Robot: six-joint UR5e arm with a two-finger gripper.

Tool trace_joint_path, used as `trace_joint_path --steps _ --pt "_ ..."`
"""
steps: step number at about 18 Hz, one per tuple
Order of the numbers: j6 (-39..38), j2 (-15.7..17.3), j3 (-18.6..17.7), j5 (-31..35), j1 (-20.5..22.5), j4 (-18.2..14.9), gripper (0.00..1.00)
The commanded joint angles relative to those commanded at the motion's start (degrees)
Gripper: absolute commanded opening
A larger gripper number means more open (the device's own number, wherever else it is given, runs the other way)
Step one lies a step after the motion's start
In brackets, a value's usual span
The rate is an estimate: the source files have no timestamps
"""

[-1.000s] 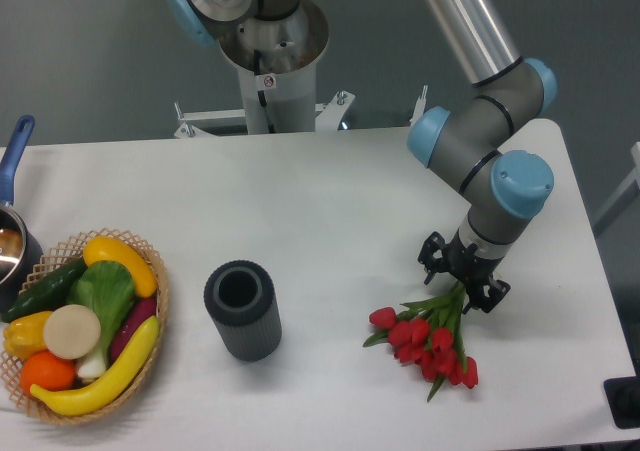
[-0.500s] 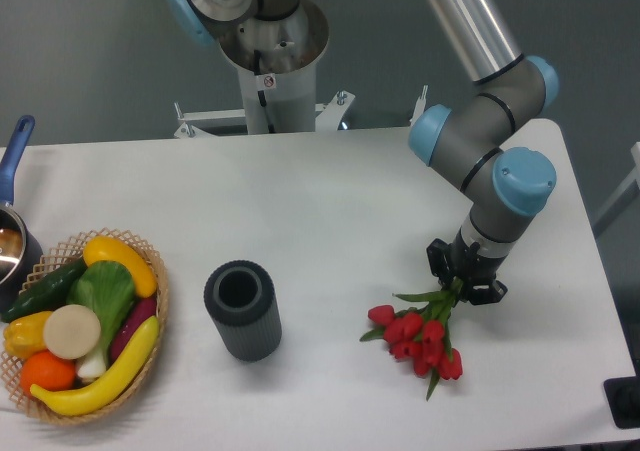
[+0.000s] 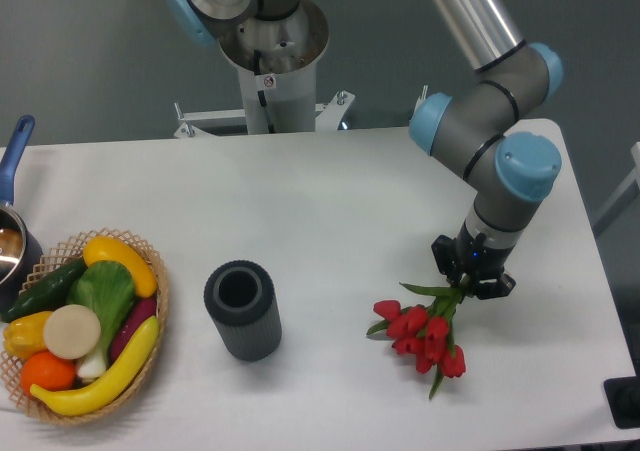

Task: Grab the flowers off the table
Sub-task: 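Lift the grasped red tulip bouquet up off the table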

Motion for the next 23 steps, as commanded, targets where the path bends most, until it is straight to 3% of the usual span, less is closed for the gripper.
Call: trace_joint_path --steps 6,16,23 --pt "-2.1 7.56 0.26 -1.66 0.18 -0.79 0.21" --pt "-15.54 11.17 1.76 -40.4 4.66 -0.26 0.21" --pt "-16.7 11.26 1.84 -42.19 5.98 -0.17 0.21"
